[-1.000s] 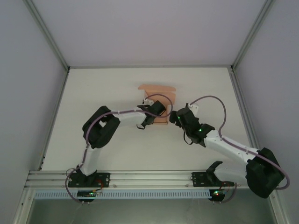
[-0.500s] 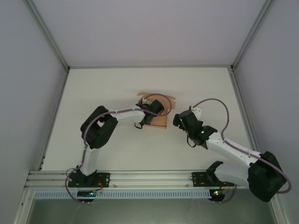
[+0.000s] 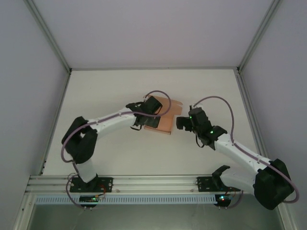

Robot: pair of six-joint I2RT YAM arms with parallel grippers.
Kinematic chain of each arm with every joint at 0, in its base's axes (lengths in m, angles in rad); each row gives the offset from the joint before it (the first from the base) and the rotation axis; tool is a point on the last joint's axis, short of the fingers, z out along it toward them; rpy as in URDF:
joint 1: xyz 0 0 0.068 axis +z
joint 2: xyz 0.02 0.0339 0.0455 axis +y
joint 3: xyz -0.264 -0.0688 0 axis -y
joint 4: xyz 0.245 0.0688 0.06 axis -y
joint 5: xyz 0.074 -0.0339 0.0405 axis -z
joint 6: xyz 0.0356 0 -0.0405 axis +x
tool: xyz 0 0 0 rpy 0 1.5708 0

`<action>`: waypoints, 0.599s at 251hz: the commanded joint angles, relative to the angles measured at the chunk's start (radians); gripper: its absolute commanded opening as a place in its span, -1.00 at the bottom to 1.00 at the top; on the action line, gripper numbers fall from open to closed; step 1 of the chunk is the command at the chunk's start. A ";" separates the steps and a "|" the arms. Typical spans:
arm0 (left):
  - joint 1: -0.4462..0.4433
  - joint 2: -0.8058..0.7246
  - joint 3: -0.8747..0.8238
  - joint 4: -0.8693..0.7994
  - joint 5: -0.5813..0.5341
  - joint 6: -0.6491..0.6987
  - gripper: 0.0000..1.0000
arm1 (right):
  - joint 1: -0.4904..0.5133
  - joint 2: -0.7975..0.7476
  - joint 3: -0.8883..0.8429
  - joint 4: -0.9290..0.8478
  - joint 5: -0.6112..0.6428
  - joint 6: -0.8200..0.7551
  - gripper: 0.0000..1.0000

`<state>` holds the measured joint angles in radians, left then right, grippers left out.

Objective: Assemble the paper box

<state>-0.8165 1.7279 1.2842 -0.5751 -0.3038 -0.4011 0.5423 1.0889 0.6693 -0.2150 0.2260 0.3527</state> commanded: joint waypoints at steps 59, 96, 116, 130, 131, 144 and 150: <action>0.284 -0.058 0.090 0.068 0.420 0.434 0.99 | -0.136 0.231 0.394 -0.217 -0.449 -0.577 0.81; 0.288 0.032 0.173 0.019 0.495 0.534 0.91 | -0.161 0.389 0.552 -0.364 -0.422 -0.666 0.32; 0.290 0.073 0.217 -0.016 0.525 0.532 0.65 | -0.170 0.456 0.623 -0.428 -0.414 -0.673 0.16; 0.289 0.096 0.249 -0.028 0.537 0.520 0.42 | -0.171 0.488 0.658 -0.455 -0.403 -0.672 0.02; 0.289 0.098 0.250 -0.030 0.537 0.520 0.40 | -0.172 0.490 0.660 -0.457 -0.404 -0.672 0.02; 0.289 0.115 0.269 -0.034 0.545 0.512 0.12 | -0.171 0.511 0.677 -0.464 -0.404 -0.671 -0.01; 0.290 0.121 0.275 -0.036 0.549 0.511 0.07 | -0.170 0.519 0.682 -0.465 -0.405 -0.670 -0.02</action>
<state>-0.5262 1.8114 1.5002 -0.5510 0.1761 0.0776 0.3759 1.5742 1.2900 -0.5591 -0.1722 -0.2752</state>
